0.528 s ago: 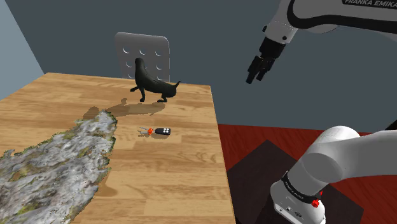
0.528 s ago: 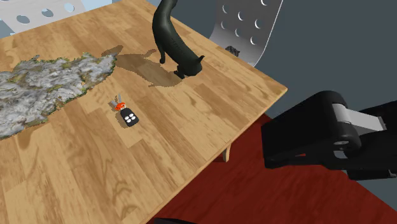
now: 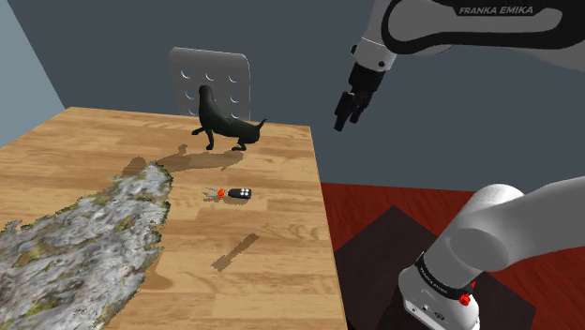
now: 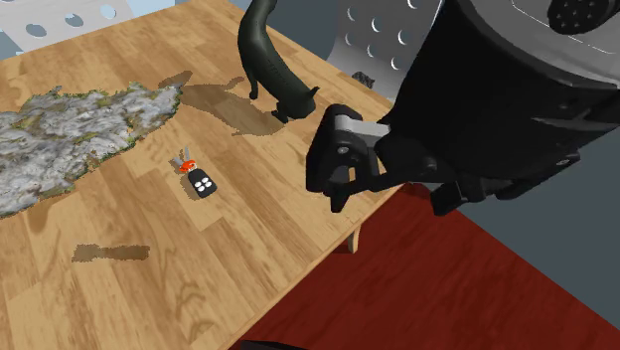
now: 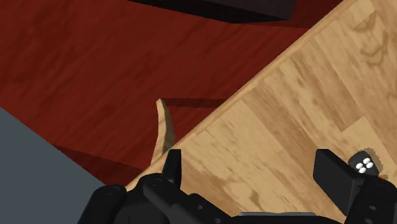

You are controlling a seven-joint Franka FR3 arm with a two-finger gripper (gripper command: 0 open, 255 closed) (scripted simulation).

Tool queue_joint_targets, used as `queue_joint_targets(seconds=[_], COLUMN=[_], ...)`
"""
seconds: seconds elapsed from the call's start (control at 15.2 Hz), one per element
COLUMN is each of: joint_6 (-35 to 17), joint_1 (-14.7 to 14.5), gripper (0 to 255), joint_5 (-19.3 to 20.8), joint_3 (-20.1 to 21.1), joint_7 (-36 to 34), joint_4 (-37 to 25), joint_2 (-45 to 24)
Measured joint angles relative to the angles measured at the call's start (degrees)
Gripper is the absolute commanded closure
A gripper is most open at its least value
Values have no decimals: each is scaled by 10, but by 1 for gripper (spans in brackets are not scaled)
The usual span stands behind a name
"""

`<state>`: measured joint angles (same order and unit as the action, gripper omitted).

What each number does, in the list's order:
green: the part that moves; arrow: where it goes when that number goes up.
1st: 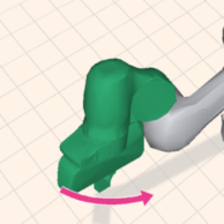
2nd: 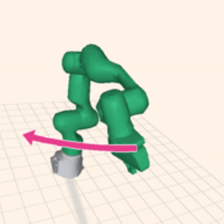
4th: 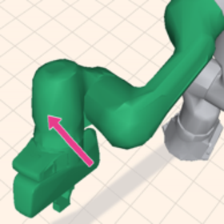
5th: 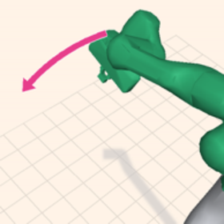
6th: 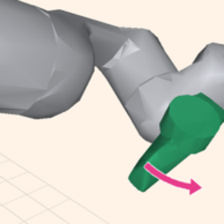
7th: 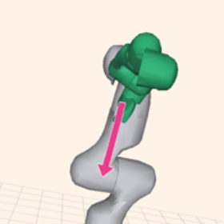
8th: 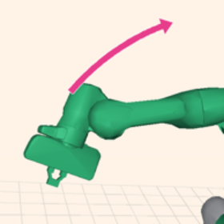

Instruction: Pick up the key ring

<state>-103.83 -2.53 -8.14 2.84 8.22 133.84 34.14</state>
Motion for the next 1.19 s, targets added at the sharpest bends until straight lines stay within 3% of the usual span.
queue_joint_targets(seconds=[0.66,1.19], joint_6=[-66,-91], joint_1=[-50,-86], gripper=[0,0], joint_5=[11,61], joint_3=[89,151], joint_7=[-28,-62], joint_4=[-86,-188], joint_2=[-168,-316])
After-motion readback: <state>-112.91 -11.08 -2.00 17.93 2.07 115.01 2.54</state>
